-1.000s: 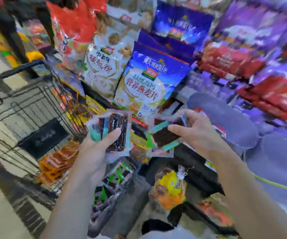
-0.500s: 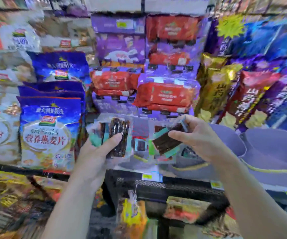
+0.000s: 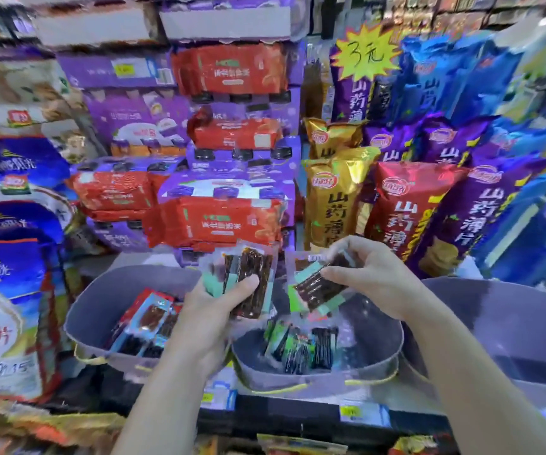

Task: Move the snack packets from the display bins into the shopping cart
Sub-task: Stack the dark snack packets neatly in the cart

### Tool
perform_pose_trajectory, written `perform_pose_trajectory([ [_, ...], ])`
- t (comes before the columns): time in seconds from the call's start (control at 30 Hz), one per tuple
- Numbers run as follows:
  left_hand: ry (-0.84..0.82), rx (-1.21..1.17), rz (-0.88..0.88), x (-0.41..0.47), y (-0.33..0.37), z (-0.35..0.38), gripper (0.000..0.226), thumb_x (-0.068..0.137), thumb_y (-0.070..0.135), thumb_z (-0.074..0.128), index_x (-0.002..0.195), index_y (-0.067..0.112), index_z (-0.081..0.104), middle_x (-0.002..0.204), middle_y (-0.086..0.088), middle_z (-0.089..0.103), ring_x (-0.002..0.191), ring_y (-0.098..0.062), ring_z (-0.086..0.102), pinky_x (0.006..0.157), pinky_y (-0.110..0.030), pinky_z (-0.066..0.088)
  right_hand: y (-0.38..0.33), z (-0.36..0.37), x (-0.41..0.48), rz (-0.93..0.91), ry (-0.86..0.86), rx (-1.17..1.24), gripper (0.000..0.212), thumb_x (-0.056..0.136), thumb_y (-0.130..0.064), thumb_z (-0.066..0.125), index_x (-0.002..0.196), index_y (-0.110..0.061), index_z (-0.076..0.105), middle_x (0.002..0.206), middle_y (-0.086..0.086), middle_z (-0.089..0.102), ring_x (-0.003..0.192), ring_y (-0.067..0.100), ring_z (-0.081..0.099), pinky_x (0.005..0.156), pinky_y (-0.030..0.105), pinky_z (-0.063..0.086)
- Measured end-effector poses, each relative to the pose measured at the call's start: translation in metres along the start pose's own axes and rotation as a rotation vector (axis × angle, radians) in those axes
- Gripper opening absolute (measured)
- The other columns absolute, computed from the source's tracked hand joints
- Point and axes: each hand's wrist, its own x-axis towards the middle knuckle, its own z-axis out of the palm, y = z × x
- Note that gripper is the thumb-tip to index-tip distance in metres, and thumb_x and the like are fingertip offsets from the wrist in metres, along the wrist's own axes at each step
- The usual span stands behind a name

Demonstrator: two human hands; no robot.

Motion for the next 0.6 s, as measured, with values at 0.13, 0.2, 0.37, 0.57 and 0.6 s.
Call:
perform_pose_trajectory([
  [0.13,0.046,0.079,-0.128,0.02,-0.027,0.015,0.065,0.067,0.015,0.09,0.126,0.003,0.067,0.113,-0.022,0.078,0.103,-0.041,0.076,0.09,-0.064,0.061,0.04,-0.017,0.006,0.111,-0.056,-0.017,0.037,0.07,-0.043,0.085,0.096,-0.022,0.071,0.086,-0.007,0.072,0.084,0.017,0.076,0.067,0.034,0.06],
  [0.2,0.079,0.151,-0.166,0.028,-0.04,0.017,0.058,0.073,0.01,0.092,0.125,0.005,0.068,0.109,-0.02,0.079,0.099,-0.041,0.077,0.077,-0.058,0.064,0.06,-0.017,0.01,0.159,-0.082,-0.1,0.028,0.075,-0.038,0.084,0.096,-0.026,0.071,0.085,-0.011,0.072,0.08,0.009,0.073,0.068,0.028,0.056],
  [0.37,0.168,0.414,-0.189,0.053,-0.072,0.017,0.058,0.077,0.007,0.094,0.126,0.013,0.064,0.109,-0.012,0.079,0.094,-0.034,0.078,0.075,-0.051,0.066,0.096,-0.01,0.014,0.206,-0.11,-0.375,0.018,0.086,-0.024,0.082,0.085,-0.036,0.068,0.092,-0.018,0.069,0.083,-0.004,0.065,0.067,0.014,0.048],
  [0.57,0.158,0.785,-0.295,0.083,-0.111,0.02,0.073,0.078,0.017,0.095,0.135,0.008,0.049,0.116,-0.002,0.063,0.103,-0.021,0.06,0.078,-0.024,0.049,0.124,0.01,0.02,0.429,-0.132,-0.361,0.019,0.084,-0.019,0.085,0.089,-0.028,0.07,0.111,-0.006,0.071,0.1,0.016,0.066,0.089,0.029,0.054],
  [0.6,0.133,0.844,-0.323,0.088,-0.117,0.019,0.068,0.077,0.017,0.095,0.131,0.007,0.053,0.118,-0.005,0.066,0.104,-0.022,0.062,0.083,-0.026,0.05,0.125,0.013,0.023,0.484,-0.139,-0.35,0.018,0.084,-0.018,0.084,0.091,-0.027,0.07,0.113,-0.002,0.07,0.094,0.015,0.067,0.082,0.033,0.056],
])
